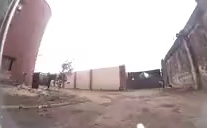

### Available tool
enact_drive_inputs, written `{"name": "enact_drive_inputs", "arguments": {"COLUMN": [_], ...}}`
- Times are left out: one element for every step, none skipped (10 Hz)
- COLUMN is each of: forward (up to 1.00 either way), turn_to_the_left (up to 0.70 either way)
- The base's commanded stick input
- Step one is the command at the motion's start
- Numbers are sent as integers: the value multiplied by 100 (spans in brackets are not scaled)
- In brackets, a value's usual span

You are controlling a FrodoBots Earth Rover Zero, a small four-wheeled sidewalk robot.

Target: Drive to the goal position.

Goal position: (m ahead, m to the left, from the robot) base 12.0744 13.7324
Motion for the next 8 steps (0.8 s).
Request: {"name": "enact_drive_inputs", "arguments": {"forward": [100,100,100,100,100,100,100,100], "turn_to_the_left": [0,0,0,0,0,0,-5,-12]}}
